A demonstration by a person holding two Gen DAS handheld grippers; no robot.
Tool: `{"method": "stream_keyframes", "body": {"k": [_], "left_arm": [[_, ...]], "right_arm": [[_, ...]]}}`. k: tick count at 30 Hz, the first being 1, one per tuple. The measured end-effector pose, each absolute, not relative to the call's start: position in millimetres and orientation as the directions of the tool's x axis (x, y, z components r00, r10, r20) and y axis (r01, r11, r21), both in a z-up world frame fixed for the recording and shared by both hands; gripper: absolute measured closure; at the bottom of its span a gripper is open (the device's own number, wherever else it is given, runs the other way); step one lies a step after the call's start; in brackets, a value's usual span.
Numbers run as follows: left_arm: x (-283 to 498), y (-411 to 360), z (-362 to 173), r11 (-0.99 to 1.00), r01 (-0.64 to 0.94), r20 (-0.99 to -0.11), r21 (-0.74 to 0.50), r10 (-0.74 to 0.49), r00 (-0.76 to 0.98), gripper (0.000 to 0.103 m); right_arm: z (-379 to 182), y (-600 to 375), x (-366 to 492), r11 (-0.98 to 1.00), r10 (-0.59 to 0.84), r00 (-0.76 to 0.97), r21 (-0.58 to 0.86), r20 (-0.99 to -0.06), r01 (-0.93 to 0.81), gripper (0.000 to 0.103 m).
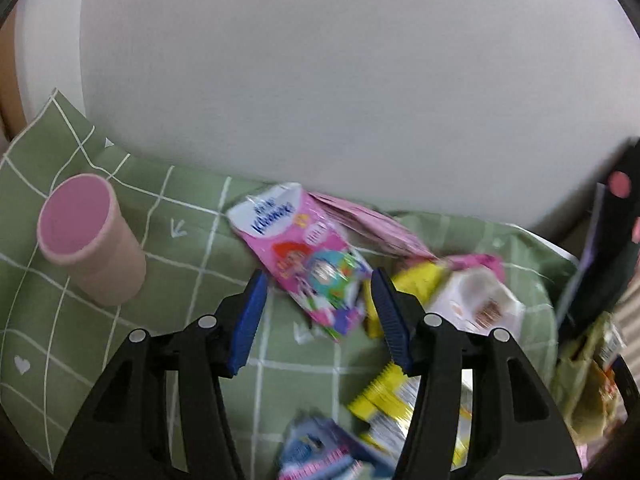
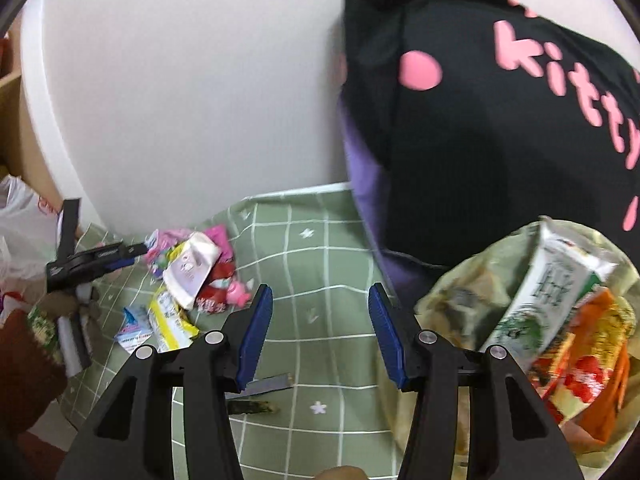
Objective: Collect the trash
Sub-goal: 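Move both tools back toward the pink wrappers on the table, then grasp the pink strip wrapper with the right tool while the left tool grasps the pink Kleenex pack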
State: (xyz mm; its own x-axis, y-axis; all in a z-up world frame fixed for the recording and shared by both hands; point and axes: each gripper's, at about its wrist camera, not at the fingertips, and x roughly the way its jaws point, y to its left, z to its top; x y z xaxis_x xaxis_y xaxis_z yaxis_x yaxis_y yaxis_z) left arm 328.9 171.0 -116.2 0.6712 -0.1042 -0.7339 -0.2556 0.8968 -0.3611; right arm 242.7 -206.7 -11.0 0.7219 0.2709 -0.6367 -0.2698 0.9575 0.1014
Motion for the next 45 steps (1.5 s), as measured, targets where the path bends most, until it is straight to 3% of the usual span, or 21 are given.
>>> {"method": "stream_keyframes", "body": {"k": [6, 7, 9, 14, 21, 22, 25, 29, 36, 40, 45], "left_arm": [[355, 182, -140, 0.876, -0.344, -0.784, -0.338, -0.061, 0.617, 0.054], [357, 182, -141, 0.880, -0.345, -0.791, -0.326, -0.054, 0.609, 0.058], [357, 178, -141, 0.900, -0.322, -0.796, -0.293, -0.043, 0.604, 0.088], [335, 176, -142, 0.925, -0.236, -0.801, -0.298, -0.107, 0.589, 0.099], [276, 178, -139, 0.933, -0.094, -0.801, -0.348, -0.244, 0.546, 0.098], [270, 180, -138, 0.930, -0.098, -0.799, -0.354, -0.246, 0.548, 0.096], [249, 189, -133, 0.921, -0.129, -0.793, -0.367, -0.238, 0.561, 0.078], [234, 205, -128, 0.906, -0.162, -0.770, -0.391, -0.225, 0.598, 0.074], [225, 223, -124, 0.876, -0.207, -0.730, -0.435, -0.209, 0.651, 0.070], [232, 221, -122, 0.880, -0.217, -0.743, -0.423, -0.200, 0.639, 0.070], [237, 206, -127, 0.879, -0.174, -0.752, -0.443, -0.259, 0.607, 0.065]], "right_arm": [[-21, -171, 264, 0.945, 0.276, 0.679, 0.063, -0.681, -0.321, 0.056], [-21, -164, 268, 0.941, 0.281, 0.675, 0.055, -0.682, -0.335, 0.056], [-19, -145, 280, 0.925, 0.295, 0.665, 0.030, -0.686, -0.379, 0.056], [-17, -94, 314, 0.877, 0.342, 0.647, -0.015, -0.682, -0.480, 0.056], [-42, 11, 366, 0.671, 0.510, 0.419, 0.042, -0.752, -0.741, 0.056], [-48, 30, 375, 0.637, 0.509, 0.385, 0.036, -0.770, -0.770, 0.056], [-67, 70, 394, 0.569, 0.472, 0.344, -0.017, -0.812, -0.822, 0.056], [-91, 83, 416, 0.579, 0.401, 0.333, -0.045, -0.854, -0.814, 0.057], [-102, 51, 408, 0.638, 0.364, 0.296, 0.005, -0.883, -0.770, 0.073], [-97, 30, 396, 0.666, 0.354, 0.324, -0.007, -0.877, -0.746, 0.090], [-62, -11, 383, 0.733, 0.430, 0.391, 0.061, -0.814, -0.677, 0.094]]}}
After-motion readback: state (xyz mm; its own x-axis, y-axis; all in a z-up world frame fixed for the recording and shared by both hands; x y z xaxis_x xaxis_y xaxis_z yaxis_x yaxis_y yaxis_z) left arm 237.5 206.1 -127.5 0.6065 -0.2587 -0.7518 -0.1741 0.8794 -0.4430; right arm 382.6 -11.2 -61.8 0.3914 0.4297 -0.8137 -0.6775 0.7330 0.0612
